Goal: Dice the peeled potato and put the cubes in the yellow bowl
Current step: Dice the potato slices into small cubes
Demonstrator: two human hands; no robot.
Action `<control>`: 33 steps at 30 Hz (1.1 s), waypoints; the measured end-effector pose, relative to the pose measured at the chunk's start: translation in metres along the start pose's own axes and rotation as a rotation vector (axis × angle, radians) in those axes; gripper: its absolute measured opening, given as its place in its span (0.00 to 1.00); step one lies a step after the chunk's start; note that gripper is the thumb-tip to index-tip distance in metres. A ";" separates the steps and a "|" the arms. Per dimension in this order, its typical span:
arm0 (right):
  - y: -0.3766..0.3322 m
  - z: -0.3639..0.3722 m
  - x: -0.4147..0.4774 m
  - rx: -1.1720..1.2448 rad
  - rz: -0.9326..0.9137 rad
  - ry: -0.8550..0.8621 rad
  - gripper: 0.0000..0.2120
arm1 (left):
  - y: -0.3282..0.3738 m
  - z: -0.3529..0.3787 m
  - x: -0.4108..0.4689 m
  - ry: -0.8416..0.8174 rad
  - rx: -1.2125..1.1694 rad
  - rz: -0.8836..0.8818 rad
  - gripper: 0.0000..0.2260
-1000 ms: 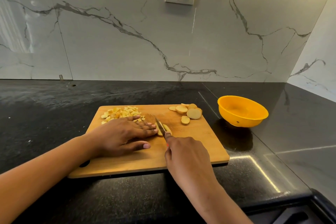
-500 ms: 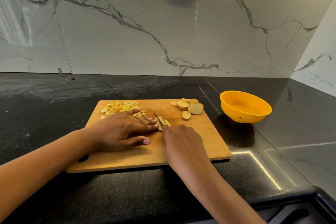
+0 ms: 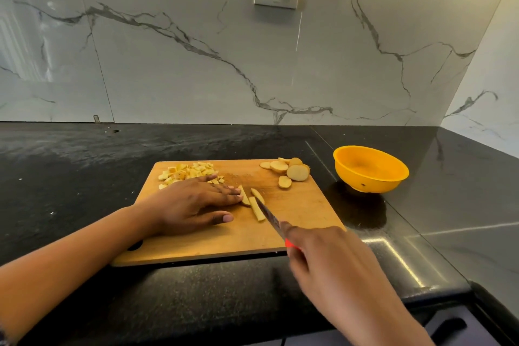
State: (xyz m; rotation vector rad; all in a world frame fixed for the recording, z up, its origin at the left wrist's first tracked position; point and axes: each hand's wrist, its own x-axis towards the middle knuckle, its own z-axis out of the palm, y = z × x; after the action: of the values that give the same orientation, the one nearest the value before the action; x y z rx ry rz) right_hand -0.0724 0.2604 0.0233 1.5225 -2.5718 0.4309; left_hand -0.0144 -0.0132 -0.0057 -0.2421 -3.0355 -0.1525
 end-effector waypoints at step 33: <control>0.050 0.042 0.093 0.139 0.232 0.300 0.21 | 0.027 -0.009 0.052 -0.009 -0.046 -0.141 0.28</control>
State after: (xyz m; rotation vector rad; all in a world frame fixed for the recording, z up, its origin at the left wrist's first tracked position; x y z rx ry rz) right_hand -0.1596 0.1922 -0.0033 1.0957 -2.5255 0.8117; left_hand -0.0601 0.0201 0.0108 -0.0310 -3.0604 -0.2318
